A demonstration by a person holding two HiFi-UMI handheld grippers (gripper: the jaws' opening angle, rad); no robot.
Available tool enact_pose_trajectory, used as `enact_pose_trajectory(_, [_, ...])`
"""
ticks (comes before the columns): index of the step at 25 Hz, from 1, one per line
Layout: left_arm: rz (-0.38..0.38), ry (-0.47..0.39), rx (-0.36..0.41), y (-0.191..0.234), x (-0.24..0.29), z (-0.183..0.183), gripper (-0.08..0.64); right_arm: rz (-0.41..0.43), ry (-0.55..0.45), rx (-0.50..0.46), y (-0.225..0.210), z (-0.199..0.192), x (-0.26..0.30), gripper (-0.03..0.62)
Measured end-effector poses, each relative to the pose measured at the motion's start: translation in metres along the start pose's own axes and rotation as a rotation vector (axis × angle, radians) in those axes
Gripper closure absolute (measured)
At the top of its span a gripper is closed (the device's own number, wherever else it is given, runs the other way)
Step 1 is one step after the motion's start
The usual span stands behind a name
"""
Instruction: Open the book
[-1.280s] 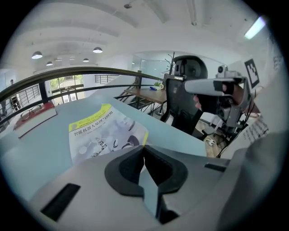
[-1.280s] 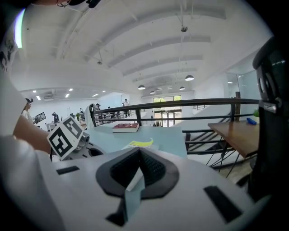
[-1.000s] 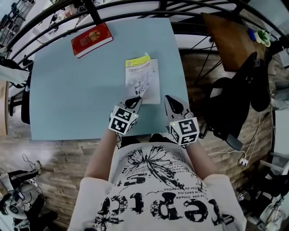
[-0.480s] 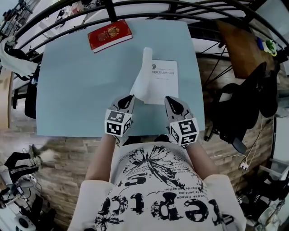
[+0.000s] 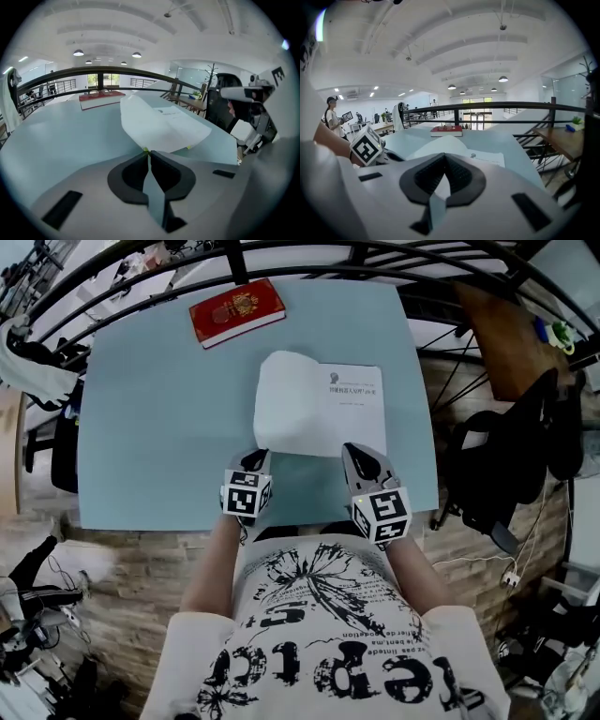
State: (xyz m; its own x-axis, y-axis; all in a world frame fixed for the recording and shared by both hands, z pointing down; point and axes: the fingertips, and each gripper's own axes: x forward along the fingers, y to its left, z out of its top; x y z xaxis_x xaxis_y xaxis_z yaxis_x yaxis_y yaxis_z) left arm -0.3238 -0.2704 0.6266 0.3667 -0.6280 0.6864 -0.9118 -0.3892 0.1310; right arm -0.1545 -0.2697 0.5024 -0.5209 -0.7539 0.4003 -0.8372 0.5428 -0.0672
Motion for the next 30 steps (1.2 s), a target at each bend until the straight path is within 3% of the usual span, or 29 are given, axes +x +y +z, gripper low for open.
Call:
enact_pose_trajectory(7, [-0.002,0.108,-0.009,0.008,0.024,-0.033,0.523,-0.055,-0.007,0.019,0.008,-0.009,0.002,0.581])
enact_pose_trajectory(13, [0.002,0.12,-0.033,0.006,0.025,-0.036,0.515,-0.105,0.004,0.021,0.008,-0.017,-0.015,0.581])
enact_pose_trajectory(20, [0.032,0.035,-0.05,-0.003,-0.002,-0.017,0.468,-0.16,-0.015,0.0,-0.002,-0.01,-0.036,0.581])
enact_pose_trajectory(30, [0.137,-0.231,-0.088,-0.019,-0.067,0.066,0.459,-0.067,-0.085,-0.031,-0.007,0.015,-0.046,0.581])
